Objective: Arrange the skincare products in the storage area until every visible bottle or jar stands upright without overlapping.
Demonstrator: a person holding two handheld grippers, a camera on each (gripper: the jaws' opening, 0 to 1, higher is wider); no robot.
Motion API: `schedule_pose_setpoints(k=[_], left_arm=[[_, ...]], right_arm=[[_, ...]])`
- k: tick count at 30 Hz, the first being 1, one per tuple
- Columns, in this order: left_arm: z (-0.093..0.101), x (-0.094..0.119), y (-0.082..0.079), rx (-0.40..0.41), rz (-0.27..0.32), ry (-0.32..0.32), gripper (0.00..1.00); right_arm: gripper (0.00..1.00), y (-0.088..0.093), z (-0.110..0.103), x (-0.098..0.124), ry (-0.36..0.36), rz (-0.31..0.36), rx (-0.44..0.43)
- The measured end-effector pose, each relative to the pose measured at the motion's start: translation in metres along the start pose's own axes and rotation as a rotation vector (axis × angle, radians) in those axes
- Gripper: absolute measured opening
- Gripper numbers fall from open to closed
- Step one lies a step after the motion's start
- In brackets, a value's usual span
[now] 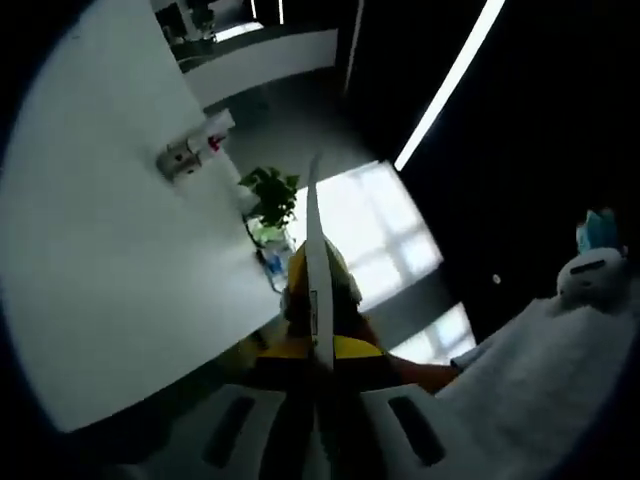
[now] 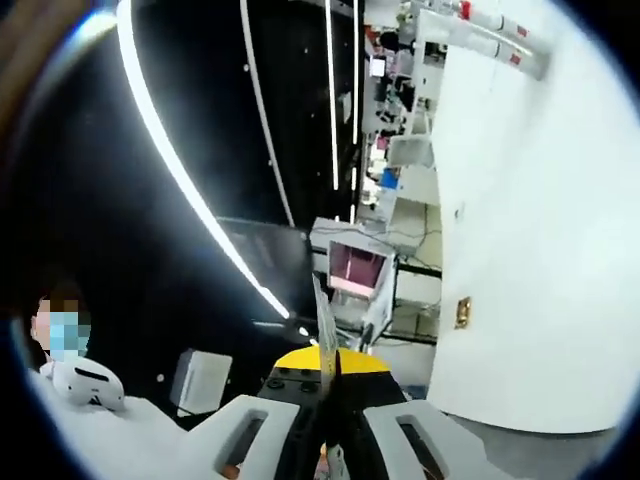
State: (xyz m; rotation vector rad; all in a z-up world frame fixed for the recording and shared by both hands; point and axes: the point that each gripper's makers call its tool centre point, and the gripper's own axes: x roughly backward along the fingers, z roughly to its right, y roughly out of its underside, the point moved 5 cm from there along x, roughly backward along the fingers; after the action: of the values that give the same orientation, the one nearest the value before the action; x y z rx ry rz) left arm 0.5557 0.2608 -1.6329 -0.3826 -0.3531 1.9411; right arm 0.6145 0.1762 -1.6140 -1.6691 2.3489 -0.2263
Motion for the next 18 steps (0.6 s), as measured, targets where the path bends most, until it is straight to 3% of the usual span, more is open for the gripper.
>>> schedule_pose_setpoints(k=[3,4,7,9,11,13,15,16,18], left_arm=[[-0.002,0.003,-0.005,0.017,0.004,-0.013,0.00],[-0.003,0.005,-0.010,0.017,0.035,-0.024,0.00],[-0.004,0.009,-0.021,0.052,0.091,-0.018,0.00],[-0.007,0.012,-0.026,0.049,0.098,-0.041,0.00],[-0.014,0.013,-0.030,0.037,0.105,-0.090,0.00],[-0.018,0.016,-0.034,0.034,0.111,-0.102,0.00],[-0.021,0.016,-0.038,0.028,0.114,-0.110,0.00],[-0.022,0.015,-0.039,0.027,0.114,-0.113,0.00],[-0.023,0.013,-0.040,0.022,0.109,-0.121,0.00]], right_arm=[[0.00,-0.002,0.002,0.001,0.038,-0.016,0.064],[0.02,-0.004,0.003,0.003,0.050,-0.017,0.108],[0.15,-0.008,0.004,0.005,0.080,-0.018,0.143],[0.16,-0.008,0.006,0.009,0.108,-0.038,0.186],[0.19,-0.014,0.011,0.013,0.165,-0.016,0.290],[0.36,-0.018,0.016,0.018,0.256,0.018,0.411],[0.53,-0.020,0.017,0.021,0.303,0.047,0.475],[0.57,-0.020,0.018,0.022,0.320,0.045,0.513],[0.52,-0.016,0.022,0.027,0.369,-0.008,0.614]])
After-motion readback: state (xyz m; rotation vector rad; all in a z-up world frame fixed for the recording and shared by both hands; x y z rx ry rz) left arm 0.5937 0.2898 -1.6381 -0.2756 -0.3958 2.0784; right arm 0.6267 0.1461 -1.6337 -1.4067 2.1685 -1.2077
